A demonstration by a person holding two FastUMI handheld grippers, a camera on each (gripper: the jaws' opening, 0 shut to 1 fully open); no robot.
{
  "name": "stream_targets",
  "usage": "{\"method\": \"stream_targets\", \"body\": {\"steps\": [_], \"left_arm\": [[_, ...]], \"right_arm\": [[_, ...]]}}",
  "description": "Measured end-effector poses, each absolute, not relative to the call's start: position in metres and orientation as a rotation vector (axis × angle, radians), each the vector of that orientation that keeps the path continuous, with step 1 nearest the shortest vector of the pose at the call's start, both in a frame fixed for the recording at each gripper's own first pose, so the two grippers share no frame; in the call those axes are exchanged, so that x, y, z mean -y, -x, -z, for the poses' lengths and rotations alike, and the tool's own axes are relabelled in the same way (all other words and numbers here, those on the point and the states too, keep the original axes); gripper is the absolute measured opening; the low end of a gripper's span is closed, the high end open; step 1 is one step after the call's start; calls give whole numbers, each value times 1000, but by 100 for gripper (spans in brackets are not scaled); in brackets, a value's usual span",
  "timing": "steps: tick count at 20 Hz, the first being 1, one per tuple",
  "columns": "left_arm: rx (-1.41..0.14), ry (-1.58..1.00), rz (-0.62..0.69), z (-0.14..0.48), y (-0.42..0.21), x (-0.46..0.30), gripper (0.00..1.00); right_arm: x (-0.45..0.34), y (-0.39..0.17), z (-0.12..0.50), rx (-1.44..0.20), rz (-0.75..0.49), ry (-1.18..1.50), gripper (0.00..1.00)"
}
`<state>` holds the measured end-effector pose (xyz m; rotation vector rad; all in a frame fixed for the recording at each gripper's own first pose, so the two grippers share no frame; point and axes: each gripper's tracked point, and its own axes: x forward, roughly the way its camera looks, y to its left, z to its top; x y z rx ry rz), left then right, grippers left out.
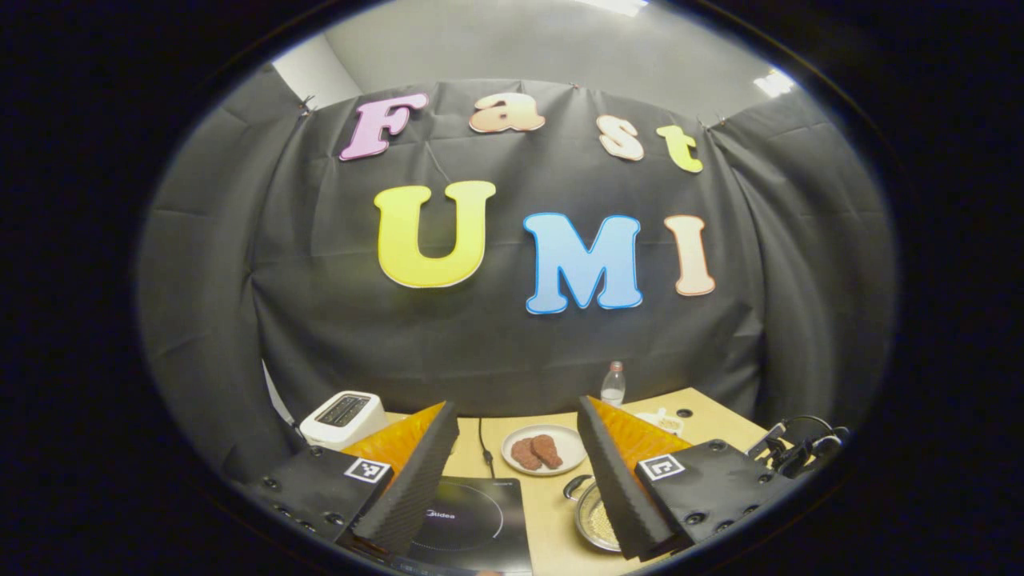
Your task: First push the handle of the pot to place it horizontally, then grasp the pot with both hands and set it on the induction cooktop.
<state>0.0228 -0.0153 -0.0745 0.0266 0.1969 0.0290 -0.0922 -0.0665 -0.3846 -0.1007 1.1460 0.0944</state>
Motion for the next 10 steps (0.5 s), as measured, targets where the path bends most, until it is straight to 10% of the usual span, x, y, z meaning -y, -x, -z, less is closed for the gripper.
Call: {"method": "stream_targets", "body": {"steps": [10], "left_arm": [[-190,-47,1,70,-24,32,99]], "right_arm": [[100,77,382,-1136,-31,102,0]]}}
